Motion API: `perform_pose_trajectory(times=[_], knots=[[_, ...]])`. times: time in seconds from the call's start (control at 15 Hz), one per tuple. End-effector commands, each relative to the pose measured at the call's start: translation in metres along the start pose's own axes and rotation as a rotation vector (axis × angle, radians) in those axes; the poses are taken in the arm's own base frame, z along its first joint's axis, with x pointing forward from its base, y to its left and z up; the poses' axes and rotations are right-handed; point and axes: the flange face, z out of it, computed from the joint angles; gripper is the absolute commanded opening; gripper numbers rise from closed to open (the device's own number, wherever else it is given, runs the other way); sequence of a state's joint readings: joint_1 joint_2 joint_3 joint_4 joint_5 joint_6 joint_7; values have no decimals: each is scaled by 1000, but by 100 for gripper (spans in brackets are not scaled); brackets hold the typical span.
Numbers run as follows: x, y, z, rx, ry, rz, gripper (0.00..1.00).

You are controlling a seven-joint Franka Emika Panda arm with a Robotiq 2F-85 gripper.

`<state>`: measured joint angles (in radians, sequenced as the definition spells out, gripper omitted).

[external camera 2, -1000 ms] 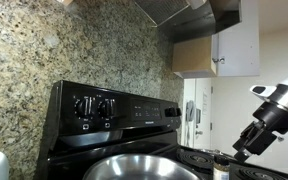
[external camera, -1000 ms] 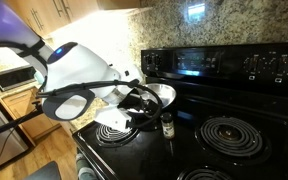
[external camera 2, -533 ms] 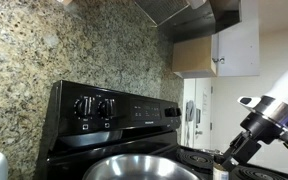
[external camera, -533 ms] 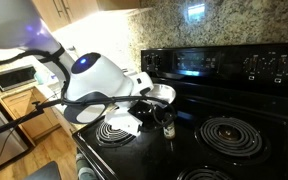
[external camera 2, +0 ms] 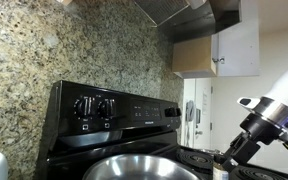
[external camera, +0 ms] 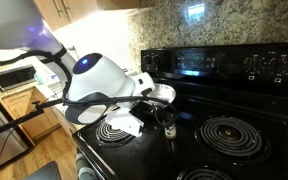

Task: Pick up the spice bottle from the stove, shake it above the pan, then put it back on the stove

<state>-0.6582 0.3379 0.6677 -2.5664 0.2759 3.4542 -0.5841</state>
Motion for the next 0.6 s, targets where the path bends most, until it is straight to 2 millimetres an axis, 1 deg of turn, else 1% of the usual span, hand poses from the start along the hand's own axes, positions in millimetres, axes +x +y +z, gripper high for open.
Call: perform_pose_trajectory(times=[0.0, 0.07, 0.27, 0.47, 0.53], knots=[[-7, -4, -7, -3, -11, -14, 100], [-9, -4, -10, -10, -13, -15, 100], [-28, -3, -20, -27, -45, -51, 100], [-39, 6, -30, -45, -55, -50, 100], [-40, 11, -34, -55, -52, -56, 100]])
